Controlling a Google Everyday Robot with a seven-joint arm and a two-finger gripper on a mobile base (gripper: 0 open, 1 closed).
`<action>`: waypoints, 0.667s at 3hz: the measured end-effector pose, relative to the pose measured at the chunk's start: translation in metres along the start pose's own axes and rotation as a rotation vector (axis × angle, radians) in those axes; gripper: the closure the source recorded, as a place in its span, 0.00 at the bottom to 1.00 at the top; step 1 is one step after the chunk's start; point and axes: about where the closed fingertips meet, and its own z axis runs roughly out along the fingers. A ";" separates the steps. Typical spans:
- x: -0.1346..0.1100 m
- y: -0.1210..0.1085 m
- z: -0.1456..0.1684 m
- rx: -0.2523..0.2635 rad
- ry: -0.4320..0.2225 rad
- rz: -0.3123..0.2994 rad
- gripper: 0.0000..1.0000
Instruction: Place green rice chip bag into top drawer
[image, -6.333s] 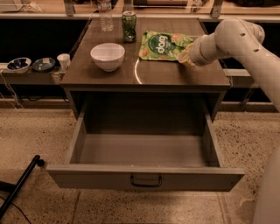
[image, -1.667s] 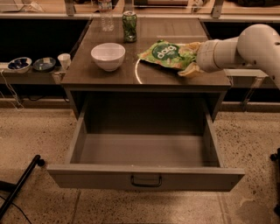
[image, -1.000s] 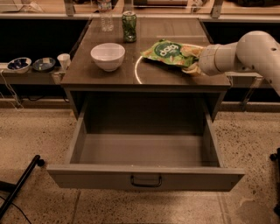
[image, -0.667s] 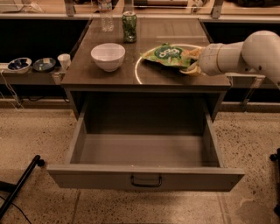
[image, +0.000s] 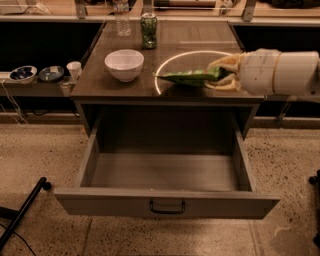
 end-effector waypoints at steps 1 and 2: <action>0.010 0.051 -0.023 0.000 -0.015 0.104 1.00; 0.033 0.141 -0.027 -0.083 -0.027 0.239 1.00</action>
Offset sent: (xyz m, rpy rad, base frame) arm -0.1408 -0.0037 -0.1973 0.1777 0.3698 0.0172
